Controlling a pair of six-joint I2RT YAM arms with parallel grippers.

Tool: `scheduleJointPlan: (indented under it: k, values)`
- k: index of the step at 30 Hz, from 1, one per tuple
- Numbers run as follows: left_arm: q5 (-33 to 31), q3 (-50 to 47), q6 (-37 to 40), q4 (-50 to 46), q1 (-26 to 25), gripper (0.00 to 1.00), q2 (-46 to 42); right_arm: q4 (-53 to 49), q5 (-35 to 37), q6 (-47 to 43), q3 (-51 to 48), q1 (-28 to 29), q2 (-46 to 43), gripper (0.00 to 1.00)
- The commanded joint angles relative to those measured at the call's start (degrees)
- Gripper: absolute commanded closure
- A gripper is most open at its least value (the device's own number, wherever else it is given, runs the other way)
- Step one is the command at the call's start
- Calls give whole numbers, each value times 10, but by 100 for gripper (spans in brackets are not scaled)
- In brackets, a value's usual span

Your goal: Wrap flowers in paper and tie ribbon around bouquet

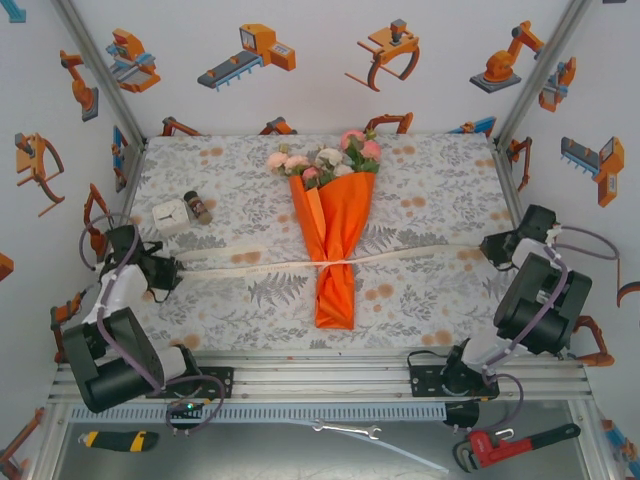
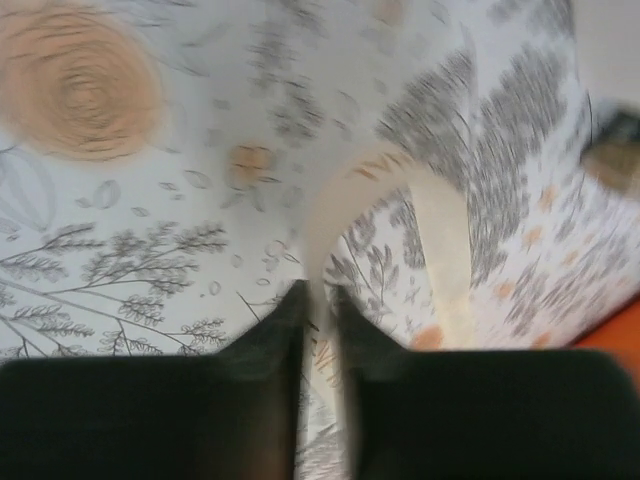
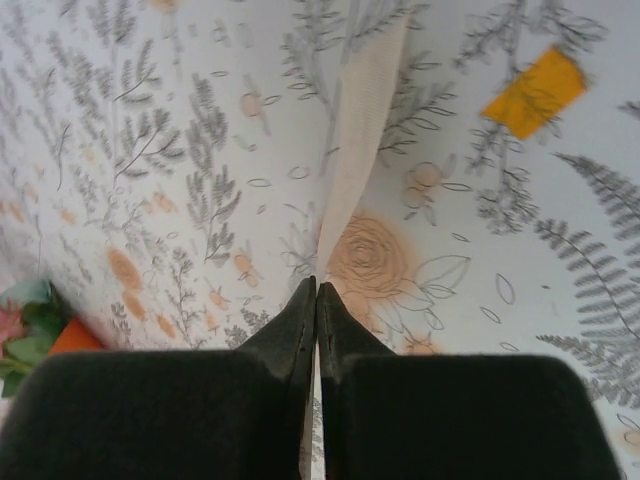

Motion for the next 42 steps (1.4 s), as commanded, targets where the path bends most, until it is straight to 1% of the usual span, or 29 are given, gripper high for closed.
scheduleJointPlan:
  k: [1,3,4,6,7,8,9,10,11,12,13,16,18,19,22,25,29,30,32,33,34,35,36,39,42]
  values:
    - [-19,50,85,10,-67,39,-57,-9,-42,-63,21,19,-52,64]
    - [-39,75,139,5,-127,28,-83,-38,-25,-85,24,39,-96,51]
    - [-46,89,181,5,-165,24,-91,-40,-13,-92,20,55,-122,45]
    - [-51,114,262,5,-238,22,-95,-49,20,-130,21,100,-172,36]
    - [-37,128,311,5,-277,22,-91,-56,38,-164,26,138,-191,34]
    - [-5,139,361,6,-308,22,-84,-52,36,-206,29,166,-200,34]
    - [26,150,417,6,-342,22,-75,-51,24,-263,38,212,-203,34]
    - [43,159,466,3,-378,22,-65,-54,5,-326,48,251,-198,35]
    - [50,167,509,-3,-405,23,-57,-58,-19,-387,52,288,-194,35]
    - [56,172,557,-12,-433,23,-49,-71,-34,-474,57,338,-185,35]
    - [54,176,596,-18,-457,23,-40,-86,-36,-549,58,382,-179,35]
    - [26,177,691,-33,-503,23,-25,-143,-52,-724,62,481,-150,35]
    - [-2,175,739,-47,-523,21,-21,-189,-59,-800,75,522,-121,35]
    - [-17,174,756,-53,-526,21,-18,-202,-52,-827,79,536,-103,35]
    - [-32,163,782,-53,-527,18,-20,-216,-21,-881,92,555,-47,35]
    - [-33,152,786,-38,-526,16,-21,-235,-22,-915,119,574,10,36]
    - [-31,141,771,-17,-527,14,-10,-210,-39,-921,144,593,65,38]
    - [-31,138,767,-11,-527,14,-5,-204,-42,-918,149,596,76,39]
    - [-29,129,757,5,-526,13,1,-204,-62,-915,162,597,92,48]
    - [-28,120,754,20,-527,12,1,-206,-75,-916,165,597,95,61]
    - [-24,111,751,34,-526,11,2,-206,-81,-917,163,597,94,79]
    - [-18,104,749,45,-527,11,1,-203,-80,-918,160,597,89,91]
    - [-10,97,750,58,-526,10,3,-199,-78,-918,154,597,80,100]
    - [14,86,757,80,-527,10,23,-194,-80,-915,139,596,42,100]
    - [21,96,753,101,-528,10,67,-163,-107,-890,117,596,11,100]
